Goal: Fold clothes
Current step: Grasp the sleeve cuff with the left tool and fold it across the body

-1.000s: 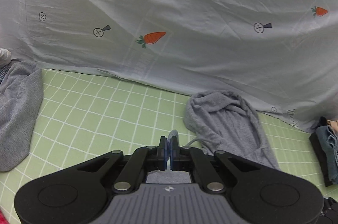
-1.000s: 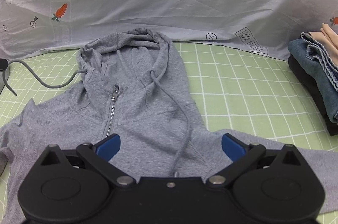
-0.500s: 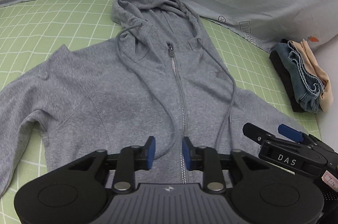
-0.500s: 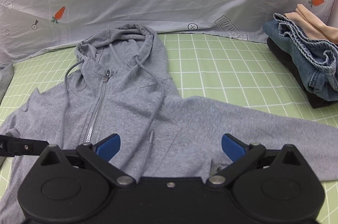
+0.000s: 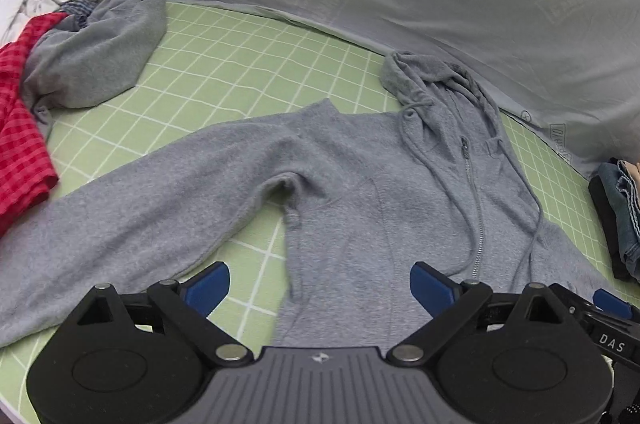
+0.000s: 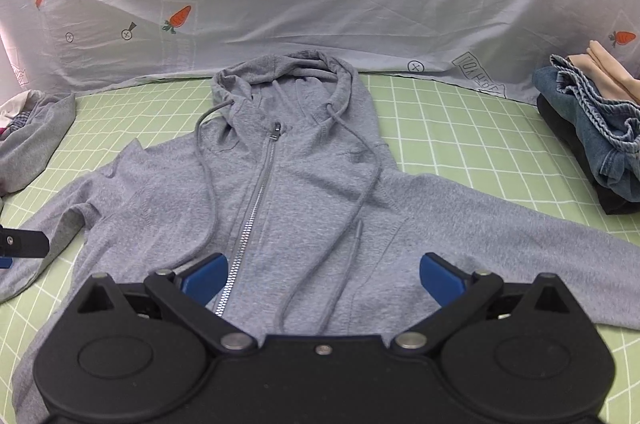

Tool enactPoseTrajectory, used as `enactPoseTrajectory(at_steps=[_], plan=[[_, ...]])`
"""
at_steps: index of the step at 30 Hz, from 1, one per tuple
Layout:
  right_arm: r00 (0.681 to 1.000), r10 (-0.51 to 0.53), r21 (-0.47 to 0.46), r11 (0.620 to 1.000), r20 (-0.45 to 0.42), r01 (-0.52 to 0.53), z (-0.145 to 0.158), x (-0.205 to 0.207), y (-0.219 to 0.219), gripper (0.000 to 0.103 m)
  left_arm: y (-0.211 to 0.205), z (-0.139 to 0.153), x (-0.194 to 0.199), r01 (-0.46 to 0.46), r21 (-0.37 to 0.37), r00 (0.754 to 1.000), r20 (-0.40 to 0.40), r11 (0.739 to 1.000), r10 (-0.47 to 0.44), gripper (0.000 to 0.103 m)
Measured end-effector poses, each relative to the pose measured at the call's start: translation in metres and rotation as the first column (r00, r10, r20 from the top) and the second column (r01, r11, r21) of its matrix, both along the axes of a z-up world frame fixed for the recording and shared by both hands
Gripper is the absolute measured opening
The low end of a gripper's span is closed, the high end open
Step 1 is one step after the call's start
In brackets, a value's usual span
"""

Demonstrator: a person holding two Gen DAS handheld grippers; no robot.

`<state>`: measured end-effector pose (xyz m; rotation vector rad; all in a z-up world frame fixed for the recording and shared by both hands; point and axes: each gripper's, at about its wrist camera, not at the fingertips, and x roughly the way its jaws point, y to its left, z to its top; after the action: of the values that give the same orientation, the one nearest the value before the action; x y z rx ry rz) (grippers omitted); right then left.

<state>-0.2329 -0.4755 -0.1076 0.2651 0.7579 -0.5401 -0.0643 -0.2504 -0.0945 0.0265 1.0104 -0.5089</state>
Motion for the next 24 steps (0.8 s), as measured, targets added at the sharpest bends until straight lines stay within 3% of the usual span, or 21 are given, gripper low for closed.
enactPoseTrajectory(at_steps=[7,10,17,21,24], plan=[[0.999,0.034,-0.008,0.999,-0.025,-0.034,0.004,0.012,0.064,0.103,0.111,-0.007,0.024,-0.212,0.076,0.977,-0.002,0.974,0.213,0.097],[0.999,0.037,-0.003,0.999,-0.036,-0.037,0.001,0.021,0.088,0.103,0.152,-0.01,0.034,-0.262,0.098,0.965,-0.004,0.96,0.264,0.097],[0.996,0.049,-0.008,0.999,-0.068,-0.05,-0.011,0.038,0.152,0.103,0.205,-0.036,0.056,-0.225,0.17,0.974,0.003,0.959,0.228,0.097],[0.995,0.037,-0.011,0.999,-0.096,-0.038,-0.017,0.04,0.177,0.103,0.212,-0.053,0.067,-0.156,0.155,0.985,-0.046,0.976,0.165,0.095],[0.994,0.009,-0.013,1.0,-0.107,-0.011,-0.018,0.039,0.185,0.103,0.207,-0.057,0.067,-0.11,0.167,0.993,-0.019,0.98,0.114,0.094]])
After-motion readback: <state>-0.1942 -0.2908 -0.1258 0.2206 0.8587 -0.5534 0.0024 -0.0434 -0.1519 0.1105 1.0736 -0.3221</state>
